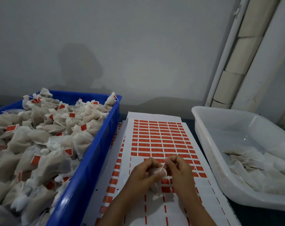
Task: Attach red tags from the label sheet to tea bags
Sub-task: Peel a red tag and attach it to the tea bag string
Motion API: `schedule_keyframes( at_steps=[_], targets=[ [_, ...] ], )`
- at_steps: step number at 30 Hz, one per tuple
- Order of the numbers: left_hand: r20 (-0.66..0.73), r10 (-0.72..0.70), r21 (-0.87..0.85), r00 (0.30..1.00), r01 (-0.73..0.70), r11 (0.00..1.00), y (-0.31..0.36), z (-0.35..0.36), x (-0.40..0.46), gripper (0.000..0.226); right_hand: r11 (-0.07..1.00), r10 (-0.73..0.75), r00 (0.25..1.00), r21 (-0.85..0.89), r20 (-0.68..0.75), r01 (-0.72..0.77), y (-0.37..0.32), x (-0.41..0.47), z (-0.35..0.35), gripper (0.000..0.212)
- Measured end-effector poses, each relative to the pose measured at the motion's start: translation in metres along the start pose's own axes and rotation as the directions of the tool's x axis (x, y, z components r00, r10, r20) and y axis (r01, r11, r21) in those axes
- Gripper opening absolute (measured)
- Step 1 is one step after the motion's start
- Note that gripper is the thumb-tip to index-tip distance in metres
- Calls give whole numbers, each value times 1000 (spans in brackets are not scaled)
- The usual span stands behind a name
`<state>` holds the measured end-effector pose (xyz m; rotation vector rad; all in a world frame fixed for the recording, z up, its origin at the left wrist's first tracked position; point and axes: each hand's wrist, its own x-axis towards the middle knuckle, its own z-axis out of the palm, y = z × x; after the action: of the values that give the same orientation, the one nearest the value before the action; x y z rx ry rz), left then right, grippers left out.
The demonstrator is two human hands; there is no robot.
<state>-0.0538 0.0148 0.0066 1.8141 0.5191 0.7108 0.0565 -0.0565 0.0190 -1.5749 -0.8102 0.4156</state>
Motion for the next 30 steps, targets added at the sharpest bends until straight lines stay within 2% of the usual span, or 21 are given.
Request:
schedule_keyframes(
  at_steps=[3,6,8,12,20,24,26,28,30],
  targets=[
    [60,-18,120,998,11,993,-1,3,-2,33,1000,10,999,-7,-30,-10,2,1,1,16],
    [-19,7,186,1000,-3,982,-2,4,-1,21,1000,25,999,-5,-46,-25,4,2,1,18],
    [-98,17,114,995,-6,993,-1,2,0,9,999,18,999,-26,-49,-20,6,3,1,18],
    [-184,12,17,983,-9,1000,-1,1,1,31,997,-5,999,-75,-36,2,8,4,2,16],
    [-181,-49,-97,982,32,995,-13,4,3,33,990,-21,999,-142,-44,15,6,5,0,12],
    [-189,-82,-137,979,56,989,-11,3,4,36,985,-64,998,-163,4,63,4,2,1,8],
    [-196,-104,-159,975,73,984,-11,2,4,37,974,-108,993,-196,43,115,2,1,1,15],
    [-194,-122,-165,973,91,982,-12,2,4,37,935,-175,976,-290,125,205,0,1,0,20],
    [-194,-139,-168,971,107,980,-14,4,4,35,878,-220,940,-367,261,308,-1,-2,0,35]
  ],
)
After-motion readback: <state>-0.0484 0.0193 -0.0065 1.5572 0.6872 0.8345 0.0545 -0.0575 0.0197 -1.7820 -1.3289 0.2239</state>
